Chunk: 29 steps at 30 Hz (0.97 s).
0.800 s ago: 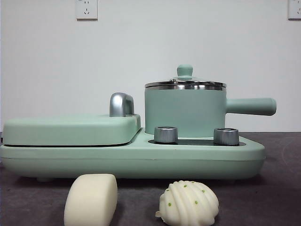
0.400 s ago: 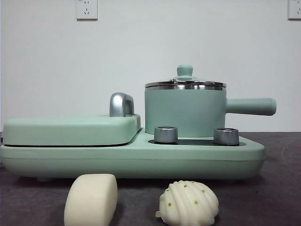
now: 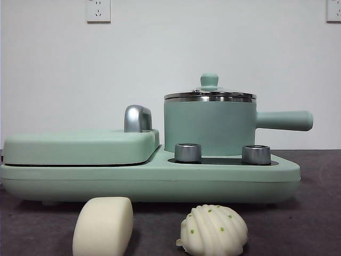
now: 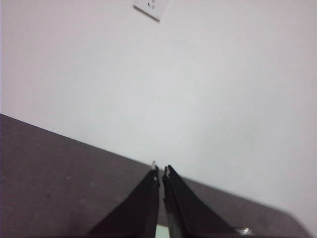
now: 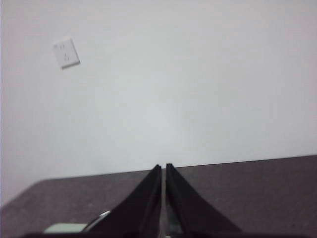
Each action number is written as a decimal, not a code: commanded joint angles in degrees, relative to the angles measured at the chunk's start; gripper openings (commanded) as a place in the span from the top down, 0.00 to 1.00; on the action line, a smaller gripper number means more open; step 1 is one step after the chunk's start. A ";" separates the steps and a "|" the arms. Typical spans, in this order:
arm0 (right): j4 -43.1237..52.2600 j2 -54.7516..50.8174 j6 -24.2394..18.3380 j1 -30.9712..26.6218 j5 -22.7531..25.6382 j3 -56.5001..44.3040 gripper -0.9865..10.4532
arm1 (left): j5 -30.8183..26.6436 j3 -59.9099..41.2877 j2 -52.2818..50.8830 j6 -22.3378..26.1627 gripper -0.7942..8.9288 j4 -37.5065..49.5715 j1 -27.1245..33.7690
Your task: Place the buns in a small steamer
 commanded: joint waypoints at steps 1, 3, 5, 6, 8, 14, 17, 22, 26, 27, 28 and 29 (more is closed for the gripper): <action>-0.74 3.85 -6.56 -0.04 -1.38 3.32 0.90 | 2.58 3.56 4.22 7.13 0.90 0.09 -0.11; -1.22 6.40 -8.39 -0.04 -2.27 4.98 0.90 | 4.44 5.33 7.17 9.20 0.90 0.04 -0.11; -1.66 9.11 -9.75 -0.04 -3.43 6.38 0.90 | 6.54 6.84 10.16 10.73 0.90 -0.04 -0.13; -1.99 10.21 -10.40 -0.04 -4.09 6.86 0.90 | 7.41 7.45 11.41 11.13 0.90 -0.17 -0.15; -2.99 12.76 -12.15 -0.04 -5.88 7.80 0.90 | 9.75 8.79 14.19 12.26 0.90 -0.72 -0.17; -6.21 18.51 -17.25 0.37 -9.38 8.61 0.90 | 14.19 11.37 20.50 16.81 0.90 -4.31 -1.05; -8.61 20.57 -20.37 1.38 -9.31 8.61 0.90 | 14.62 12.26 22.97 20.61 0.90 -7.74 -2.14; -12.79 22.71 -26.45 3.15 -9.07 8.61 0.90 | 16.74 12.39 25.70 27.30 0.90 -12.41 -4.07; -15.67 23.28 -30.64 4.48 -9.07 8.61 0.90 | 16.94 12.39 26.53 31.39 0.89 -14.82 -5.38; -16.13 23.39 -31.23 4.74 -9.07 8.61 0.90 | 16.92 12.39 26.58 31.69 0.86 -14.84 -5.64; -16.61 23.39 -31.56 4.92 -9.07 8.61 0.87 | 16.94 12.39 26.58 31.67 0.81 -14.69 -5.81; -16.87 23.39 -31.56 5.01 -9.09 8.61 0.84 | 16.94 12.41 26.56 31.67 0.75 -14.64 -5.86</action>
